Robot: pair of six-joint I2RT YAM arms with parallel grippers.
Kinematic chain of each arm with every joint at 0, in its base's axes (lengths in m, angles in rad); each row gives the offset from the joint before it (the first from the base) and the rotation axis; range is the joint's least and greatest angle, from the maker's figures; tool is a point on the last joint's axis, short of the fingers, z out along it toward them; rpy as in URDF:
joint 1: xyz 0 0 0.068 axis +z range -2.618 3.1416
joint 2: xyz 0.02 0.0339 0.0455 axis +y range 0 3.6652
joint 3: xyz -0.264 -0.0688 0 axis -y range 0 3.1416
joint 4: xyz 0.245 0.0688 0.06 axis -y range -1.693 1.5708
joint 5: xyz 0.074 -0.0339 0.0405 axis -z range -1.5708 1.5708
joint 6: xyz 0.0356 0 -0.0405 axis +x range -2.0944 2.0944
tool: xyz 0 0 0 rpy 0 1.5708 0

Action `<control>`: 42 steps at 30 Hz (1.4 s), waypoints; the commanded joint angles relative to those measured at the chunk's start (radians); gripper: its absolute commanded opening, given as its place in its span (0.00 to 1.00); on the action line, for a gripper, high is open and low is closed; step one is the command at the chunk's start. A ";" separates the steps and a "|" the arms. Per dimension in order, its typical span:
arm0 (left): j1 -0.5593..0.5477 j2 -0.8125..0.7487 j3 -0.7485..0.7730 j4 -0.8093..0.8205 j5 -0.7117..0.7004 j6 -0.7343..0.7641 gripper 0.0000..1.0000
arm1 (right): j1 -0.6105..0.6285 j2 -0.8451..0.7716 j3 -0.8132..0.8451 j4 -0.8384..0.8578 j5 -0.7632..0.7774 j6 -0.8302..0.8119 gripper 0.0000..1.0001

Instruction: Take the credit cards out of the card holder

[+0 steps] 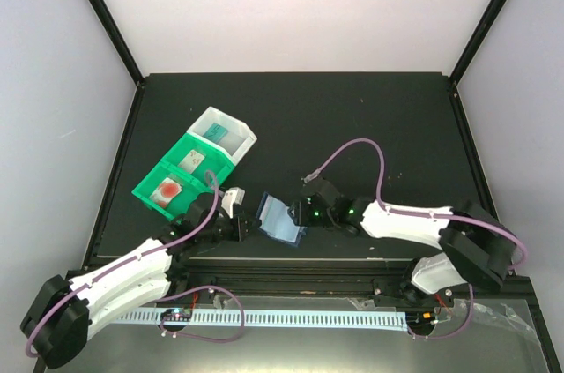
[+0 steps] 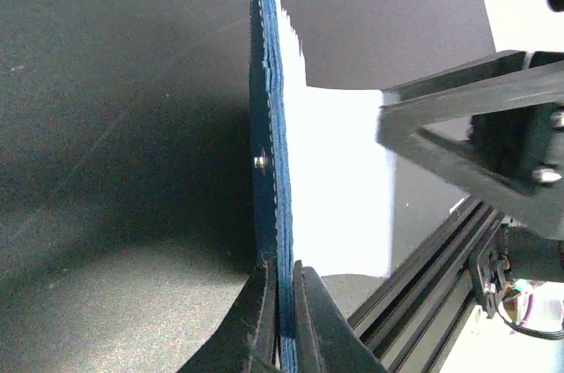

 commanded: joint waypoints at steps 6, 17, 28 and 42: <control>-0.009 -0.020 -0.003 0.025 -0.001 -0.015 0.02 | 0.005 -0.208 -0.046 0.111 -0.096 0.067 0.57; -0.010 -0.020 -0.001 0.029 -0.006 -0.020 0.02 | 0.026 -0.018 0.074 0.134 -0.155 0.086 0.69; -0.012 -0.047 -0.015 0.021 -0.011 -0.024 0.02 | 0.026 0.122 0.097 0.155 -0.137 0.082 0.66; -0.013 -0.064 -0.022 0.005 -0.019 -0.020 0.02 | 0.026 0.214 0.123 0.146 -0.132 0.053 0.61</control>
